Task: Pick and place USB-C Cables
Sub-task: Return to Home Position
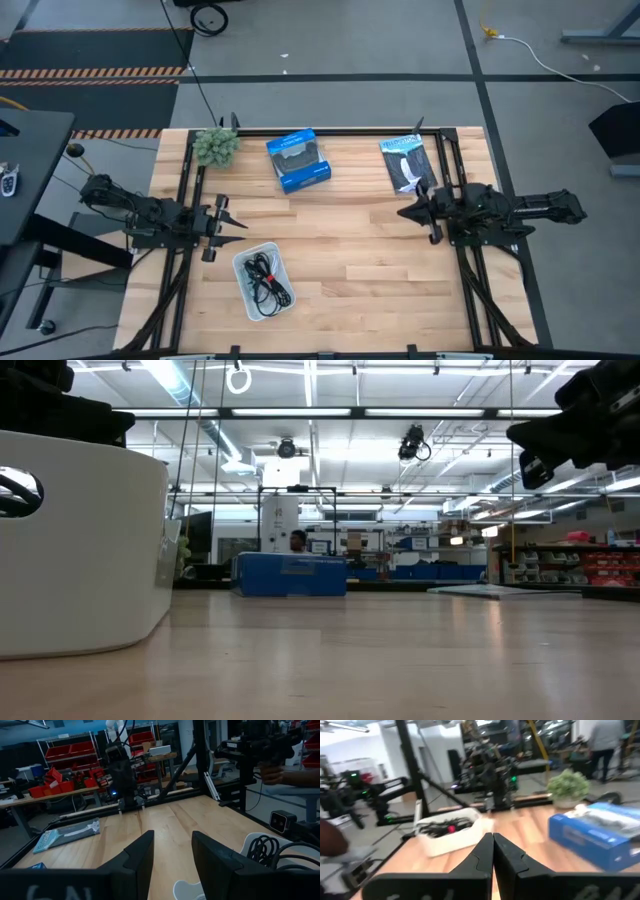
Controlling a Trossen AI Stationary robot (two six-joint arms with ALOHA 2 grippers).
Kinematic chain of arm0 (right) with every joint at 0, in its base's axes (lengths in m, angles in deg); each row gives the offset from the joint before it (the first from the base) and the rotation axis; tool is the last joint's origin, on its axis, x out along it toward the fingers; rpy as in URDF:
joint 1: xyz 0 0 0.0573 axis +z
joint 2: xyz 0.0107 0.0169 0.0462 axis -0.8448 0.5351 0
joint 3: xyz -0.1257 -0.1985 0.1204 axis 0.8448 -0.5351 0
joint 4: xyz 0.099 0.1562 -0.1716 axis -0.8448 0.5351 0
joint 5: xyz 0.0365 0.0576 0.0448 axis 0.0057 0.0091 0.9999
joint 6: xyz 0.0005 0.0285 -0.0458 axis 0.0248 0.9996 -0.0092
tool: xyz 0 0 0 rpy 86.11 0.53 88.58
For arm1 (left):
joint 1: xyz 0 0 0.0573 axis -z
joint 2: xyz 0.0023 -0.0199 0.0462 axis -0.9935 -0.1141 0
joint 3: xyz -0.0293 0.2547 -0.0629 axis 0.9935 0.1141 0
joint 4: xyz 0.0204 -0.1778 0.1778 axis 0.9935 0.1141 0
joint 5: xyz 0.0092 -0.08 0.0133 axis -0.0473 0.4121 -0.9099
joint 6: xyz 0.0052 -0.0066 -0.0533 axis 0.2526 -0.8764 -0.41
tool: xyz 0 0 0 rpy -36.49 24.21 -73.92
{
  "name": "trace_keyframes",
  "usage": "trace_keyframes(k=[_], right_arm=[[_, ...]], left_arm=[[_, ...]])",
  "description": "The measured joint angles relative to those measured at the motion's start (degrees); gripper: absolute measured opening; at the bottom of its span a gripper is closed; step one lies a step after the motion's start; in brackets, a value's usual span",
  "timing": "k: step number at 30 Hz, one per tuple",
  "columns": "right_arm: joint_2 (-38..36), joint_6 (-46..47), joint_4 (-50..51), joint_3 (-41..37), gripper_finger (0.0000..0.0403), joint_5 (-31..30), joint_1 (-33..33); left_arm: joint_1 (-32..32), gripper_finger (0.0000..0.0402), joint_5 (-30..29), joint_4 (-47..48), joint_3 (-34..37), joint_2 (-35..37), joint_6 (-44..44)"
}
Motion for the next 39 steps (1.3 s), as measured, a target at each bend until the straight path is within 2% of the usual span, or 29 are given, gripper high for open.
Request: trace_keyframes(k=[3,12,22,39], right_arm=[[0.0,2.3,1.5,0.0,0.0016,2.3,0.0],[0.0,2.6,3.7,0.0,0.0016,2.5,0.0],[0.0,-11.3,4.2,0.0,0.0016,2.5,0.0],[0.0,-10.9,4.2,0.0,0.0016,2.5,0.0]], left_arm=[[0.0,0.0142,0.0,0.0,0.0,0.0,0.0],[0.0,0.0142,0.0,0.0,0.0,0.0,0.0],[0.0,0.0142,0.0,0.0,0.0,0.0,0.0],[0.0,0.0142,0.0,0.0,0.0,0.0,0.0]])
